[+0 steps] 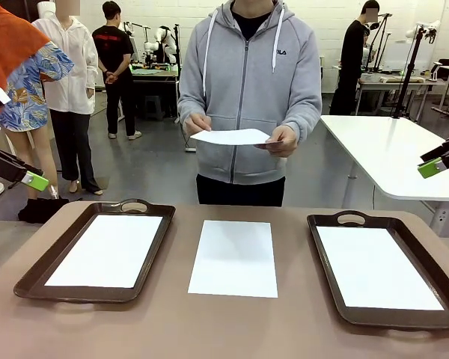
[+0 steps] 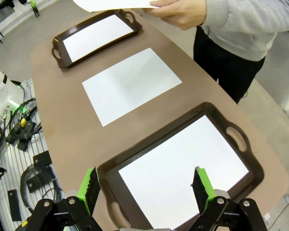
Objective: Sort the A4 documents.
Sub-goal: Receive the A4 Paper.
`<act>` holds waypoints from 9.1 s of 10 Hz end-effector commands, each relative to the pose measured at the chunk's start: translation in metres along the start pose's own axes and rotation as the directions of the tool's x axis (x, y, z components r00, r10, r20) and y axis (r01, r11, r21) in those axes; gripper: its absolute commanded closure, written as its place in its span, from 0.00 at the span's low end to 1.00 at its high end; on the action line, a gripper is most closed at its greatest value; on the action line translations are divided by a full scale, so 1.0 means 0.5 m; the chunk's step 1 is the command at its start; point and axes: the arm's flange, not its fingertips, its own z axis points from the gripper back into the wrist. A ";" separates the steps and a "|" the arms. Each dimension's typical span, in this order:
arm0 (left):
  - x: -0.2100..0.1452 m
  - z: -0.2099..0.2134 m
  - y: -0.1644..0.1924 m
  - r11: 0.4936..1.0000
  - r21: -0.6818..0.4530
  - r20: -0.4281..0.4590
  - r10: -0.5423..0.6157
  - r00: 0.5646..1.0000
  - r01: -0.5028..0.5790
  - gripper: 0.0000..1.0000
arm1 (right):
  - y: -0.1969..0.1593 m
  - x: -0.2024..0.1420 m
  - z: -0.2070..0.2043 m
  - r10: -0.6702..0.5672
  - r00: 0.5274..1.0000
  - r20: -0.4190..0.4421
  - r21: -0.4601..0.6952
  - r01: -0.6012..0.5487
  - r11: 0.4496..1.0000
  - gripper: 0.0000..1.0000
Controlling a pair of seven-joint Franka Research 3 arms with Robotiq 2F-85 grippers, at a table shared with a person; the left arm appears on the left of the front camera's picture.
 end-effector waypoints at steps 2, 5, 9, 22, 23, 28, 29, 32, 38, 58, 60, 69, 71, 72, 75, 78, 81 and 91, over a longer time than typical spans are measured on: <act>-0.002 0.002 0.000 1.000 -0.002 0.005 -0.003 1.000 0.003 0.00 | 0.002 0.000 -0.002 -0.001 1.000 0.002 0.004 0.001 1.000 0.00; -0.002 0.002 0.000 1.000 -0.002 0.005 -0.003 1.000 0.003 0.00 | 0.002 0.000 -0.002 -0.001 1.000 0.002 0.004 0.001 1.000 0.00; -0.002 0.002 0.000 1.000 -0.002 0.005 -0.003 1.000 0.003 0.00 | 0.002 0.000 -0.002 -0.001 1.000 0.002 0.004 0.001 1.000 0.00; -0.002 0.002 0.000 1.000 -0.002 0.005 -0.003 1.000 0.003 0.00 | 0.002 0.000 -0.002 -0.001 1.000 0.002 0.004 0.001 1.000 0.00; -0.002 0.002 0.000 1.000 -0.002 0.005 -0.003 1.000 0.003 0.00 | 0.002 0.000 -0.002 -0.001 1.000 0.002 0.004 0.001 1.000 0.00; -0.002 0.002 0.000 1.000 -0.002 0.005 -0.003 1.000 0.003 0.00 | 0.002 0.000 -0.002 -0.001 1.000 0.002 0.004 0.001 1.000 0.00; -0.002 0.002 0.000 1.000 -0.002 0.005 -0.003 1.000 0.003 0.00 | 0.002 0.000 -0.002 -0.001 1.000 0.002 0.004 0.001 1.000 0.00; 0.006 0.025 -0.010 0.996 0.085 -0.027 -0.023 0.999 0.025 0.00 | 0.002 0.000 -0.002 -0.001 1.000 0.002 0.004 0.001 1.000 0.00; 0.197 -0.050 0.022 0.993 -0.010 0.026 0.116 0.993 -0.116 0.00 | 0.002 0.000 -0.002 -0.001 1.000 0.002 0.004 0.001 1.000 0.00; 0.498 -0.533 0.129 0.405 -0.549 -0.250 0.756 0.605 -0.732 0.00 | 0.002 0.000 -0.002 -0.001 1.000 0.002 0.004 0.001 1.000 0.00; 0.501 -0.541 0.121 0.332 -0.611 -0.277 0.761 0.586 -0.719 0.00 | 0.002 0.000 -0.002 -0.001 1.000 0.002 0.004 0.001 1.000 0.00; 0.480 -0.570 0.084 0.200 -0.637 -0.399 0.741 0.540 -0.745 0.14 | 0.002 0.000 -0.002 -0.001 1.000 0.002 0.004 0.001 1.000 0.00; 0.479 -0.572 0.079 0.200 -0.668 -0.380 0.737 0.559 -0.717 0.33 | 0.002 0.000 -0.002 -0.001 1.000 0.002 0.004 0.001 1.000 0.00; 0.477 -0.574 0.078 0.203 -0.664 -0.382 0.736 0.559 -0.720 0.42 | 0.002 0.000 -0.002 -0.001 1.000 0.002 0.004 0.001 1.000 0.00; 0.470 -0.571 0.079 0.194 -0.666 -0.382 0.741 0.552 -0.721 0.71 | 0.002 0.000 -0.002 -0.001 1.000 0.002 0.004 0.001 1.000 0.00; 0.463 -0.571 0.078 0.188 -0.665 -0.388 0.741 0.549 -0.723 0.99 | 0.002 0.000 -0.002 -0.001 1.000 0.002 0.004 0.001 1.000 0.00; 0.458 -0.569 0.079 0.187 -0.662 -0.385 0.746 0.543 -0.726 1.00 | 0.002 0.000 -0.002 -0.001 1.000 0.002 0.004 0.001 1.000 0.00; 0.469 -0.577 0.087 0.196 -0.632 -0.405 0.741 0.535 -0.750 1.00 | 0.002 0.000 -0.002 -0.001 1.000 0.002 0.004 0.001 1.000 0.00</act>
